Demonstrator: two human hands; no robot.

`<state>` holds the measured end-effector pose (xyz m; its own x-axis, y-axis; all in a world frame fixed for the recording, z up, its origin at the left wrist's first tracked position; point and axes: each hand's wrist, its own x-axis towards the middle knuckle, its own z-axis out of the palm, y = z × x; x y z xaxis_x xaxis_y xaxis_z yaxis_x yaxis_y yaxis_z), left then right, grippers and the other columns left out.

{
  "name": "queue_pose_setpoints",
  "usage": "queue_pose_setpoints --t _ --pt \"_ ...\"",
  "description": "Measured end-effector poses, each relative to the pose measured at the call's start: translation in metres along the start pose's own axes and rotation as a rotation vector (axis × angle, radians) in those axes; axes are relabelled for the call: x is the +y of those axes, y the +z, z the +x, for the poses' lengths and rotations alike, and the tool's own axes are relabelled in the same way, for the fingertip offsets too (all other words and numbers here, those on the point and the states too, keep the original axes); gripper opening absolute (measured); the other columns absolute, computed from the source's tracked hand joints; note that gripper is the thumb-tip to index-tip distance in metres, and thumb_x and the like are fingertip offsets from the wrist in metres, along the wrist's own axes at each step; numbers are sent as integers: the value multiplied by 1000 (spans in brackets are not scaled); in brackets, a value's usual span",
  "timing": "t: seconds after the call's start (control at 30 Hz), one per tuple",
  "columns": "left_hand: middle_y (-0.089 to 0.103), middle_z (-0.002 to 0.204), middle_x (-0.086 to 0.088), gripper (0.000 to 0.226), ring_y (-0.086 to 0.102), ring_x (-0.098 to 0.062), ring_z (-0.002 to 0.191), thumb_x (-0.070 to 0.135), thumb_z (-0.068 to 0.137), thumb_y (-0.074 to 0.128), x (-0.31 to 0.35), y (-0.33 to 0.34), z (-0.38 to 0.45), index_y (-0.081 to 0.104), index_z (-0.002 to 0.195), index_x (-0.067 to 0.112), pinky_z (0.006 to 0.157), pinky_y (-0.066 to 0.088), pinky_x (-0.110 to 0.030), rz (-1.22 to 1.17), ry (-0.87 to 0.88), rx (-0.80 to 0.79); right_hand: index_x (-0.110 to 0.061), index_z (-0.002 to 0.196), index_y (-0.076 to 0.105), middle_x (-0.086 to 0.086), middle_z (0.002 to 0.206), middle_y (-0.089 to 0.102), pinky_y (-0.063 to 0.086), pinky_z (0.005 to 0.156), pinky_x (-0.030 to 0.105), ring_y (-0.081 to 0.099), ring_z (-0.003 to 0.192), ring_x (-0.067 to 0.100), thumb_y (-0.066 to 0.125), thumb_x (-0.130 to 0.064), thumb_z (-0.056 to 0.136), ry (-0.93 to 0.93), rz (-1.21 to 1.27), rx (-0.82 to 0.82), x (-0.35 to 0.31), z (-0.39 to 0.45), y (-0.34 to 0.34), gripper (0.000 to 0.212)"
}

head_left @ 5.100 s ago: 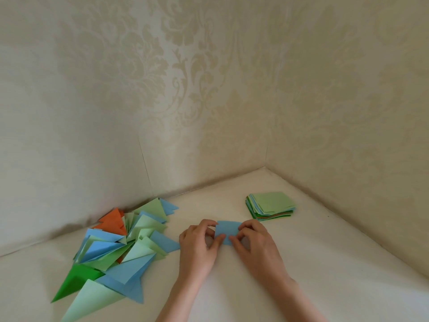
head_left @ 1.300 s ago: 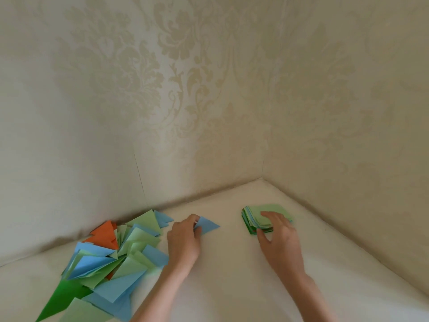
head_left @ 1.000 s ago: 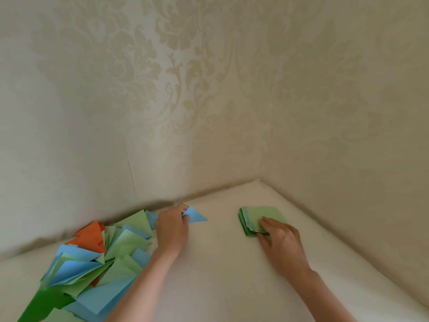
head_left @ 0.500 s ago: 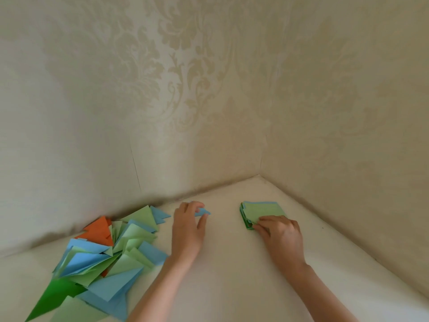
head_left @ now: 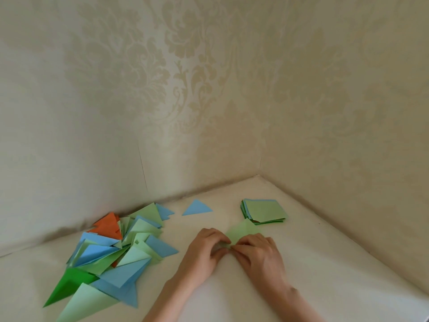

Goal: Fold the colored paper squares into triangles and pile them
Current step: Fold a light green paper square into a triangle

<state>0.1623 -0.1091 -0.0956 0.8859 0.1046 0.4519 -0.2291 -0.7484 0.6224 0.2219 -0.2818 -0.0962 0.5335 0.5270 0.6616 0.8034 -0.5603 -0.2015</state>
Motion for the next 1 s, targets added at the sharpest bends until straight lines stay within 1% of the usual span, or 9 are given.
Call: queue_pose_setpoints --t 0.07,0.13,0.2,0.3,0.4,0.5,0.63,0.83,1.0 --pt "61 95 19 8 51 1 100 23 83 70 -1 -1 0 70 92 25 88 43 -19 -12 -11 -6 -34 79 73 -20 81 61 38 65 23 56 75 7 50 -48 86 55 43 -67 -1 -1 -1 27" --pt "61 94 20 5 51 2 99 26 83 71 -1 -1 1 71 88 25 87 41 -16 -8 -13 5 -33 84 72 -20 85 61 46 67 26 56 80 6 54 -50 86 133 141 -119 0 -1 -3 25" --pt "62 93 20 7 51 2 97 30 84 70 0 -1 2 71 87 24 86 40 -14 3 -26 13 -31 89 72 -19 88 61 48 73 28 57 84 5 60 -47 86 203 216 -157 2 0 -4 21" --pt "62 91 17 8 52 0 94 31 85 69 2 0 4 71 86 23 84 42 -17 5 -68 25 -25 98 72 -15 90 64 49 80 26 59 86 4 65 -38 83 272 293 -155 2 3 -5 21" --pt "61 87 16 8 52 -1 89 32 83 69 7 2 7 67 82 25 80 41 -16 38 -120 33 -22 103 70 -16 88 64 48 80 19 59 84 2 72 -26 82 351 375 -144 0 4 -6 21" --pt "59 84 16 9 50 -1 86 34 80 71 13 4 9 64 77 28 75 37 -12 74 -155 51 -23 104 67 -15 85 63 43 76 9 58 83 0 75 -26 80 417 406 -154 -1 4 -5 25" --pt "57 81 16 13 50 1 84 36 75 73 16 7 9 63 74 28 72 39 -15 90 -207 86 -28 101 64 -14 83 62 43 74 9 57 81 1 76 -32 78 461 394 -159 -2 7 -4 27" --pt "60 81 16 9 52 0 84 28 77 73 15 5 7 64 76 30 73 41 -18 23 -221 84 -24 104 66 -12 85 62 39 73 6 56 80 2 75 -17 78 520 441 -216 -3 13 -7 28" --pt "62 85 20 14 52 3 86 20 81 70 14 3 5 64 85 32 75 40 -14 -10 -218 71 -20 103 68 -10 85 63 38 74 3 58 81 3 71 -9 80 498 463 -233 0 12 -12 26"
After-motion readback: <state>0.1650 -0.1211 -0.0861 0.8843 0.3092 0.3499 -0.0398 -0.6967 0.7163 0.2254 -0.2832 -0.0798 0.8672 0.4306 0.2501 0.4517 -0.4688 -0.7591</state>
